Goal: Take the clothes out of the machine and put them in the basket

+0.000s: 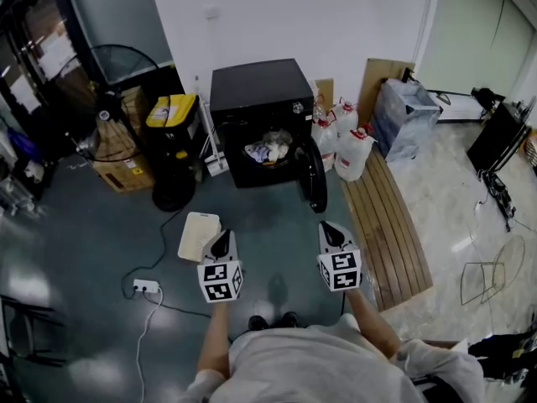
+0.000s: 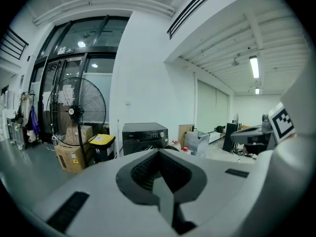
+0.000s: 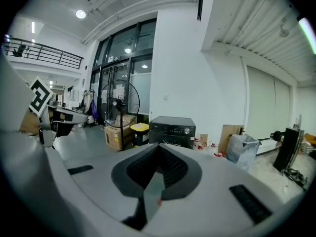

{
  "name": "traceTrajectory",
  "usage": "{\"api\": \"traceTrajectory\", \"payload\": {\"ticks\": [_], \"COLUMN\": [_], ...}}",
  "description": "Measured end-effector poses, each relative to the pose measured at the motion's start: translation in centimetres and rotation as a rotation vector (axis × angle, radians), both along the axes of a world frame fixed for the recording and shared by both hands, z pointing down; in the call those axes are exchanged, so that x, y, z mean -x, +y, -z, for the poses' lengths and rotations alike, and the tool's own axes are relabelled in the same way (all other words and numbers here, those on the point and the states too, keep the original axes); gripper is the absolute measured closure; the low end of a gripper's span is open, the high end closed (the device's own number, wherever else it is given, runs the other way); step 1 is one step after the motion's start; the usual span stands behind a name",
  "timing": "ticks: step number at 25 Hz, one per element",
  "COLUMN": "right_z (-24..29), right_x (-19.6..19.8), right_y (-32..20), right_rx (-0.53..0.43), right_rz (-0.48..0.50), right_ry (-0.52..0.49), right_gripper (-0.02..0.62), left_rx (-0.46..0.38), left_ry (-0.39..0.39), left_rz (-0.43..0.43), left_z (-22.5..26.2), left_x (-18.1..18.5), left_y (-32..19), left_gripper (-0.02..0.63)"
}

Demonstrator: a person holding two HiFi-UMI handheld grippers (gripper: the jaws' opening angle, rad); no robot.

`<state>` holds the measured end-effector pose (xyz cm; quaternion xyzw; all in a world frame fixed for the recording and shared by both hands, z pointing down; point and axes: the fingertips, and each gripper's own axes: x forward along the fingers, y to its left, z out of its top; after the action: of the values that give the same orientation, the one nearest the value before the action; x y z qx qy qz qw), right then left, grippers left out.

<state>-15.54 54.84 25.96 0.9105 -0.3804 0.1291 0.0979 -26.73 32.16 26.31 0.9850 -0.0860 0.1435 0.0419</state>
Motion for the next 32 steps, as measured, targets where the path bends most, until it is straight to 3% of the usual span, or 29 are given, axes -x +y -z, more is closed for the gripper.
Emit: {"api": "traceTrajectory", "payload": {"ticks": [8,17,25,32], "right_z": [-0.9,-1.9,-2.4,-2.0], "right_x": [-1.4,-4.4,-9.8,-15.4], "right_y": [0.2,-2.0,-5.3,-11.7], "right_rx": [-0.006,0.006,0.032,0.054], "right_rz": [0.032,0.04,0.019,0.003], "right_ry": [-0.012,-0.015,-0.017,-0.008], "right_gripper": [0.573,0.573,0.572,0.574], "left_rx": [-0.015,0.004,0.021,0.033], "left_ry": [-0.028,-0.037,-0.034,-0.041], "left_rz": [0.003,0.027,0.0,-0.025], "left_z": [-1.0,-2.1,-3.0,-3.6], "left_x": [-1.2,-3.6,-9.5,-15.6], "left_y": [1.4,-0.9,-4.5,-11.0], "left_gripper": [0.589,0.589,0.589,0.589]}}
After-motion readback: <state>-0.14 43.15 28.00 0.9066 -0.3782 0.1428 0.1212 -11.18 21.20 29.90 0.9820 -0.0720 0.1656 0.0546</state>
